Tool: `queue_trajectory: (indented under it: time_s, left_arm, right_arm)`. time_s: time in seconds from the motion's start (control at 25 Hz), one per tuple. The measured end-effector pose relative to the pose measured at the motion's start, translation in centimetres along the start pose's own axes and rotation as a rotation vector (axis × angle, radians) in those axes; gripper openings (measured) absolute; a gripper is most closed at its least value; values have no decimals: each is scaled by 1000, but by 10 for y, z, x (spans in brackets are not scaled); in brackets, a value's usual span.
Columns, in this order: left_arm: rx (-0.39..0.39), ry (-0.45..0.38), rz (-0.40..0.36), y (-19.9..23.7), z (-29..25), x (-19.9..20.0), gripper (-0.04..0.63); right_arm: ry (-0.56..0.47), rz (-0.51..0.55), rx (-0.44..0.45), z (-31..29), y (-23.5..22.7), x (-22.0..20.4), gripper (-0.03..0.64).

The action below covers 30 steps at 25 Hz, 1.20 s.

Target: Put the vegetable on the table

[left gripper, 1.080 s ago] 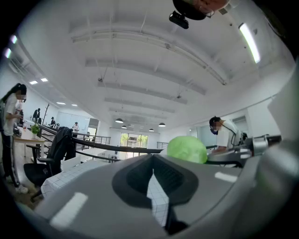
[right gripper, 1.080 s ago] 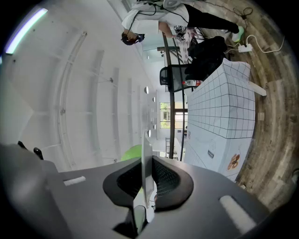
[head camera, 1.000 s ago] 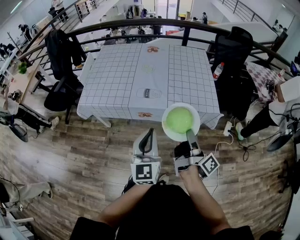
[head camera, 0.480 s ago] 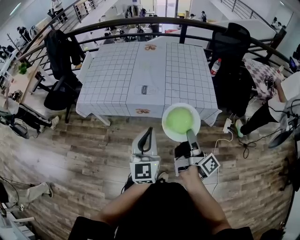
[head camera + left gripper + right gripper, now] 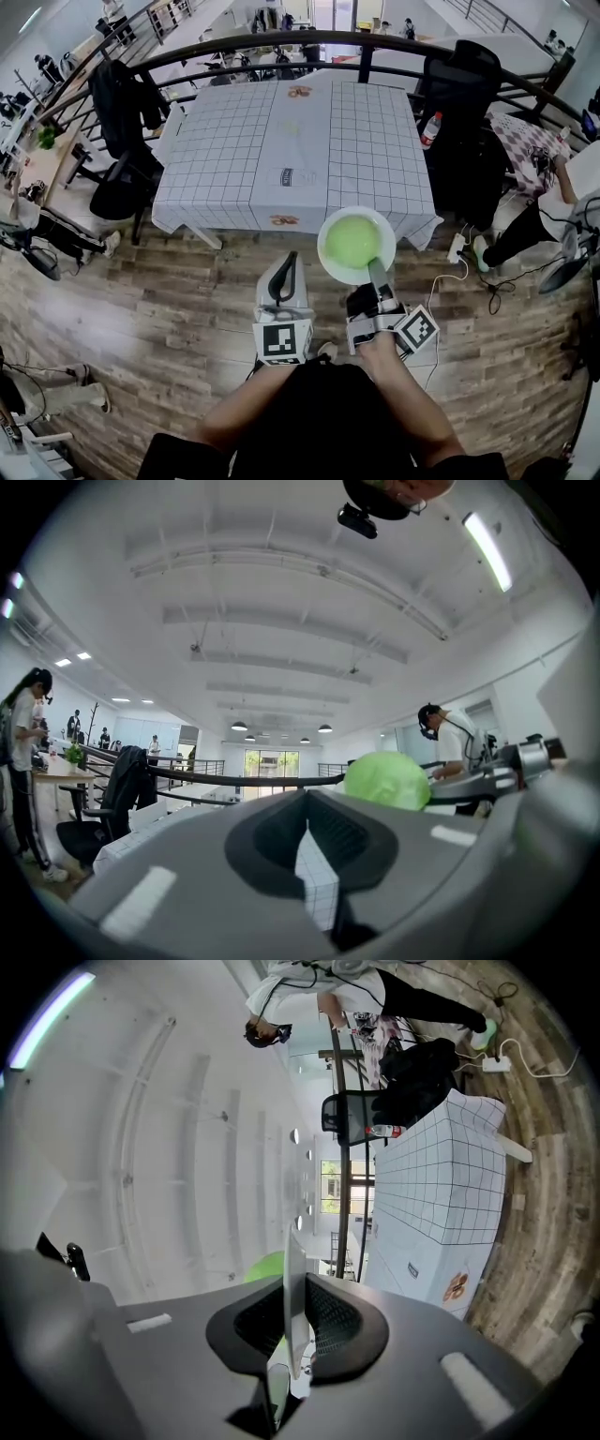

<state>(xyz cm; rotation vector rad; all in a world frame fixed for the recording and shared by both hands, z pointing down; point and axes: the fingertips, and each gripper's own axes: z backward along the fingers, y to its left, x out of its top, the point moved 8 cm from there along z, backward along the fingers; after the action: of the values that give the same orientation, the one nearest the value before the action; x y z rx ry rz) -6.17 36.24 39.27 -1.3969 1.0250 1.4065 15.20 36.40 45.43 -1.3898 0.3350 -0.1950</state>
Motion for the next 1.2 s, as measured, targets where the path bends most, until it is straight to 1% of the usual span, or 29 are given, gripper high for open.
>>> queue_trajectory:
  time_s: [0.16, 0.24, 0.48, 0.68, 0.8, 0.88, 1.08, 1.2]
  left_arm:
    - [21, 7, -12, 2, 0, -3, 8]
    - [28, 13, -6, 4, -1, -4, 8]
    - [35, 13, -13, 15, -7, -2, 8]
    - [33, 23, -5, 15, -16, -9, 8]
    - [11, 9, -9, 17, -31, -10, 8]
    - [-5, 16, 1, 20, -40, -15, 8]
    - [4, 57, 16, 38, -60, -33, 8]
    - [4, 58, 11, 44, -78, -37, 8]
  right_arm:
    - [16, -17, 0, -1, -3, -1, 31]
    - [14, -24, -7, -1, -4, 0, 31]
    - [6, -38, -18, -3, -8, 2, 31]
    - [11, -44, -17, -5, -13, 4, 31]
    - [13, -29, -22, -15, -15, 8, 31]
    - [15, -12, -28, -23, -15, 11, 31]
    - [25, -27, -33, -49, -23, 15, 32]
    - [22, -48, -45, -68, -31, 20, 32]
